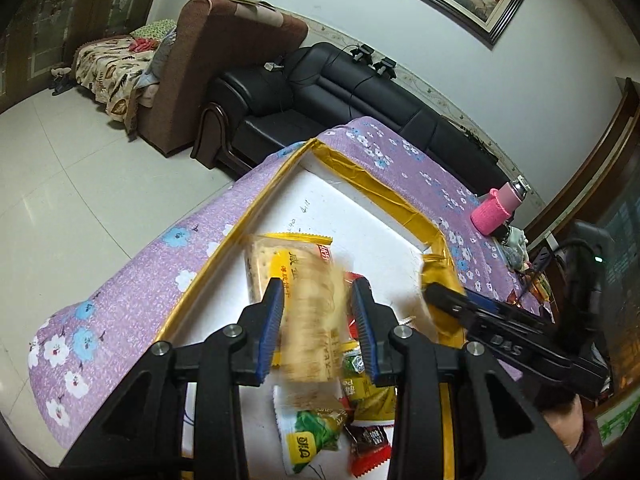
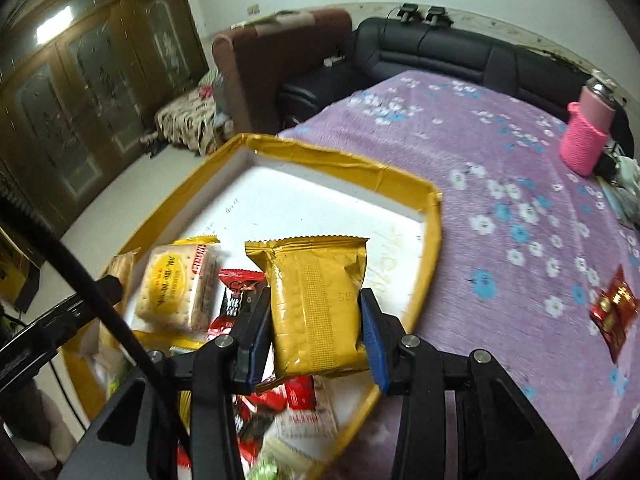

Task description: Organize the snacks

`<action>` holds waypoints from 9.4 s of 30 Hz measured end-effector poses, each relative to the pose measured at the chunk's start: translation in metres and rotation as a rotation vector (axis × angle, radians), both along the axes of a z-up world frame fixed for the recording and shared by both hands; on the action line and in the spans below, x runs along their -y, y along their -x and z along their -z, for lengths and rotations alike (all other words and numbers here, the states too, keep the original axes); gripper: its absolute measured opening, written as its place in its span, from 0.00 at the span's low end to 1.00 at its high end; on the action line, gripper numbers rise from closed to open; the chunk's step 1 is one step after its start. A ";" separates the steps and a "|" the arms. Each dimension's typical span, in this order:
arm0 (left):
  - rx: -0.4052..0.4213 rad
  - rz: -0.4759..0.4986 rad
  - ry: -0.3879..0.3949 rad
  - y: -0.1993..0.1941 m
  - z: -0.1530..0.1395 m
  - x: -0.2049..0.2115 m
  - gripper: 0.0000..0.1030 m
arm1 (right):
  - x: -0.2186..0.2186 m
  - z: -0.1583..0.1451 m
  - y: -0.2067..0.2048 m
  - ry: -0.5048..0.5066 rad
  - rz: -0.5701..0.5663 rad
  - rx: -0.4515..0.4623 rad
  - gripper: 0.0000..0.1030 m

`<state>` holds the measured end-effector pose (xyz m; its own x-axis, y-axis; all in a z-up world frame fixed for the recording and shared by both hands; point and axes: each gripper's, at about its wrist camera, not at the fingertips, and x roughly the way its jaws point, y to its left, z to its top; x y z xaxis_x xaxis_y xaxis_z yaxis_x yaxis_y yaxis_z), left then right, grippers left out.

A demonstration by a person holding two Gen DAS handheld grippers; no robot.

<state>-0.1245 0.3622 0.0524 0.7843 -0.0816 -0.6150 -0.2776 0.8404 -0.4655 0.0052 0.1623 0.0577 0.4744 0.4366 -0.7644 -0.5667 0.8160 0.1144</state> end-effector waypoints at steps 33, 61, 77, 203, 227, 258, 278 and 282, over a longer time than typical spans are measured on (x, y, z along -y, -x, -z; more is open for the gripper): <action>0.083 0.051 -0.376 0.047 -0.068 0.124 0.86 | 0.108 -0.040 0.070 -0.124 0.145 0.183 0.49; 0.010 0.179 -0.521 0.036 -0.064 0.210 0.86 | 0.242 -0.027 0.069 -0.192 0.347 0.189 0.55; -0.016 0.271 -0.366 0.015 -0.041 0.203 0.86 | 0.337 -0.006 -0.042 -0.255 0.631 0.034 0.55; -0.117 0.104 -0.157 -0.099 -0.032 0.033 0.63 | 0.032 -0.014 -0.048 -0.226 0.064 -0.059 0.42; 0.075 -0.102 -0.437 0.056 -0.079 0.148 1.00 | 0.143 -0.022 0.124 -0.178 0.181 0.202 0.62; -0.014 -0.027 -0.410 0.055 -0.054 0.154 1.00 | 0.128 -0.002 0.137 -0.108 0.173 0.155 0.66; -0.307 -0.116 -0.549 0.015 -0.008 0.072 1.00 | 0.139 0.004 0.128 -0.132 0.208 0.123 0.66; -0.398 -0.070 -0.644 -0.006 0.014 0.082 1.00 | 0.134 0.005 0.129 -0.119 0.183 0.127 0.66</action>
<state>-0.1185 0.2807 0.0385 0.4837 0.4312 -0.7616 -0.3844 0.8865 0.2577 -0.1239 0.0283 0.0523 0.6427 0.4179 -0.6421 -0.4270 0.8913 0.1527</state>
